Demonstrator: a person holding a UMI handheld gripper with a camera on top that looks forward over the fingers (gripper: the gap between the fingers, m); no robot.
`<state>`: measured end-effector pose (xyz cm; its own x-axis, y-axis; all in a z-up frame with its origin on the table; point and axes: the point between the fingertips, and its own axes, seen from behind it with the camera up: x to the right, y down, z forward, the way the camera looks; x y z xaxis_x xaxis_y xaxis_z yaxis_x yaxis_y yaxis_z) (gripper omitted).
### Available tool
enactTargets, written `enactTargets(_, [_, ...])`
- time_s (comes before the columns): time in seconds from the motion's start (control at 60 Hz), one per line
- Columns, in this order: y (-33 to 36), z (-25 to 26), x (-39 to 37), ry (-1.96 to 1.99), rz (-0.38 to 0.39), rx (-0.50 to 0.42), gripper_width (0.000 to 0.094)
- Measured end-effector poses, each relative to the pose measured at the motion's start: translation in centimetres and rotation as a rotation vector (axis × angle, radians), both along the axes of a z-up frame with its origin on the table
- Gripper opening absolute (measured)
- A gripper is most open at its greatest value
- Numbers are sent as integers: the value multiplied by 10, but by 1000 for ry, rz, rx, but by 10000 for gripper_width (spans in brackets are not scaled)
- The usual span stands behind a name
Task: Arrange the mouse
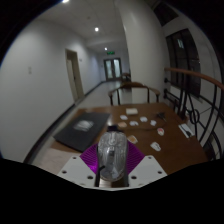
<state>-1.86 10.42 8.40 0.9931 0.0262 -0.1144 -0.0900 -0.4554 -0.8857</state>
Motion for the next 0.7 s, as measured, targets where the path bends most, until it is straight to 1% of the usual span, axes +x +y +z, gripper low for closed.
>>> enactTargets(0.033, [-11,25,-17,17,11,41,319])
enactTargets(0.083, [-26,50,-46,21,31,85,321])
enactTargets(0.15, [-42,56,-96,43,81,87,319])
enactTargets(0.2, [-52,42,-133,61,121,58,319])
enactTargets(0.267, [-58,7,-167,32,155,-16,320])
enactTargets(0.333, [-61,-34,-185,24,145,-98,318])
enactTargets(0.383, [-62,-57,-188,12,129,-143,319])
enactTargets(0.5, [-69,-97,-183,-65,104,-193,321])
enactTargets(0.517, [-71,-102,-184,-67,105,-208,332])
enactTargets(0.533, [-71,-97,-183,-74,110,-189,331])
enactTargets(0.583, [-70,-98,-183,-118,121,-180,377])
enactTargets(0.65, [-71,-99,-181,-151,138,-203,482])
enactTargets(0.667, [-72,-98,-180,-157,149,-210,525])
enactTargets(0.683, [-73,-99,-180,-165,160,-218,540])
enactTargets(0.7, [-74,-99,-180,-166,175,-228,582])
